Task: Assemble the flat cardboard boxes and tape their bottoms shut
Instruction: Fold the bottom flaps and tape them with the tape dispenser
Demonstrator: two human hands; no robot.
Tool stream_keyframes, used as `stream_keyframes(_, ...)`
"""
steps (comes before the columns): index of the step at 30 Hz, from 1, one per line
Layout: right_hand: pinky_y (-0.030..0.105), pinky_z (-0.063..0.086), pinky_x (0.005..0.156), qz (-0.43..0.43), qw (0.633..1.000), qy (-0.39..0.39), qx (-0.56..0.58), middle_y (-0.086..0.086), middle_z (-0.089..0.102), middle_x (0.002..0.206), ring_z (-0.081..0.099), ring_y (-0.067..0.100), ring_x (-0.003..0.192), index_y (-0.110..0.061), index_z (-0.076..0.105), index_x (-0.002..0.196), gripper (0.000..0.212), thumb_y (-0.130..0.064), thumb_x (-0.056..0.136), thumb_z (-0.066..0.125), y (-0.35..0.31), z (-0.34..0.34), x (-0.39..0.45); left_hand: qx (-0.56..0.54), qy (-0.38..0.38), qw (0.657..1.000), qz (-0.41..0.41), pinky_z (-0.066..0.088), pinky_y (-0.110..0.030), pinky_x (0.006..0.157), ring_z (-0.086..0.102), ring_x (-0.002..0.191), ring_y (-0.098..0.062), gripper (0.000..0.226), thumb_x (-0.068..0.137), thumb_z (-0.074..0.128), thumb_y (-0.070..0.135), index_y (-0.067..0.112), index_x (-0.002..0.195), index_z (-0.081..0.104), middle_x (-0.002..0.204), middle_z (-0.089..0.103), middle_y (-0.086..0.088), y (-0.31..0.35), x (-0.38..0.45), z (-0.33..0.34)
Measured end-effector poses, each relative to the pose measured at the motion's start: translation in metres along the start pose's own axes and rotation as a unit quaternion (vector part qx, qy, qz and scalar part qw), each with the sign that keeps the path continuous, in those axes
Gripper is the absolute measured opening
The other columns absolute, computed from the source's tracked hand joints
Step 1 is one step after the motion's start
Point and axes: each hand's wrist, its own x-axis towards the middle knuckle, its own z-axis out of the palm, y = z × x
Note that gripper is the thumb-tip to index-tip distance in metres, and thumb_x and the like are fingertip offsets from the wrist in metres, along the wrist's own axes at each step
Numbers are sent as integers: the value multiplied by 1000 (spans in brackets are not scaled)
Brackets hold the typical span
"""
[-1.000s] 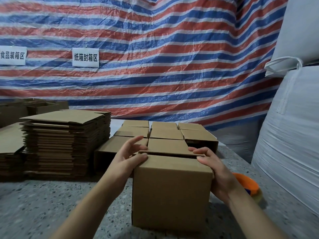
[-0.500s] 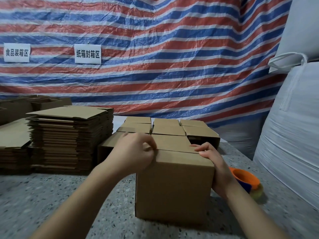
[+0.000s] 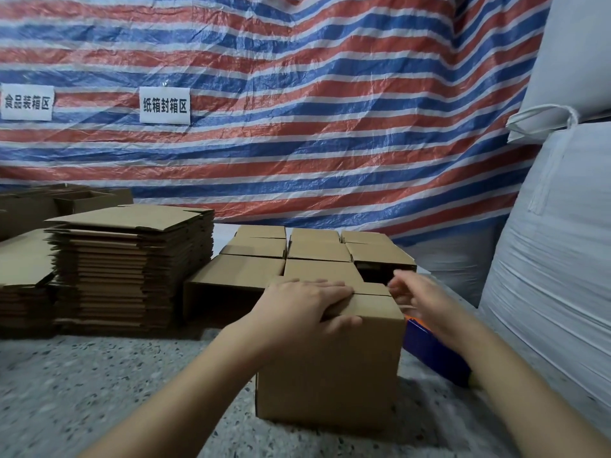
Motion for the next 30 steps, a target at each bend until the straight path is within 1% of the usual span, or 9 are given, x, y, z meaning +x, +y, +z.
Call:
stream_keyframes(2, 39, 51, 75, 14, 960, 70, -270, 3, 62, 74, 59, 18, 69, -13, 60, 82, 37, -44, 101, 51, 15, -19, 12, 0, 3, 1000, -1, 37, -33, 107, 39, 138, -6, 65, 91, 27, 73, 40, 146, 38, 151, 39, 21, 0, -1, 0)
stream_keyframes(4, 33, 53, 69, 63, 891, 83, -443, 2, 66, 71, 61, 15, 64, -15, 63, 87, 45, -56, 98, 47, 33, -31, 16, 0, 1, 1000, -3, 36, -33, 108, 37, 138, -5, 66, 90, 26, 75, 41, 146, 37, 151, 38, 22, 0, -2, 1)
stream_keyframes(7, 31, 57, 76, 151, 810, 63, -562, -1, 68, 87, 66, 14, 78, -19, 67, 99, 66, -76, 92, 34, 58, -38, 14, 1, -1, 1000, -7, 36, -34, 108, 37, 139, -5, 67, 90, 25, 76, 42, 146, 36, 151, 38, 22, 1, -2, 1)
stream_keyframes(9, 30, 56, 77, 164, 789, 60, -588, -2, 67, 97, 65, 15, 84, -21, 65, 108, 70, -81, 87, 37, 71, -36, 15, 1, -3, 1000, -10, 40, -36, 108, 39, 137, -6, 70, 88, 23, 78, 42, 146, 37, 151, 40, 22, 1, -2, 0)
stream_keyframes(13, 27, 48, 65, 129, 798, 63, -585, -7, 59, 94, 58, 14, 85, -26, 62, 111, 62, -80, 85, 46, 89, -31, 16, -4, -1, 1000, -8, 42, -36, 105, 44, 134, -8, 69, 89, 25, 77, 40, 144, 40, 148, 44, 21, 2, -3, 0)
stream_keyframes(18, 25, 41, 53, 84, 796, 133, -585, -9, 56, 78, 58, 11, 71, -26, 55, 91, 52, -76, 89, 45, 91, -34, 17, -48, -2, 998, -34, 37, -34, 104, 41, 135, -3, 77, 85, 8, 81, 43, 143, 39, 147, 43, 24, 4, -4, -1)
stream_keyframes(21, 26, 42, 49, 51, 858, 171, -482, -4, 63, 70, 62, 12, 61, -22, 59, 83, 55, -74, 90, 45, 64, -43, 21, -73, -8, 997, -35, 34, -32, 104, 37, 136, 0, 72, 87, 6, 76, 44, 143, 39, 148, 42, 25, 4, -3, -3)
stream_keyframes(26, 34, 51, 59, -47, 957, 200, -202, 4, 70, 61, 67, 23, 62, -11, 68, 74, 56, -65, 88, 61, -27, -53, 15, -73, -32, 996, -42, 29, -31, 99, 32, 139, 0, 64, 92, 8, 71, 46, 144, 35, 151, 36, 27, 3, -4, -4)
stream_keyframes(30, 31, 50, 58, -79, 994, 75, -29, 3, 74, 65, 70, 15, 55, -7, 71, 87, 58, -65, 81, 66, -92, -46, -4, -84, -44, 993, -68, 30, -35, 102, 39, 136, -9, 62, 95, 12, 68, 43, 148, 29, 149, 42, 21, 5, -4, -8)
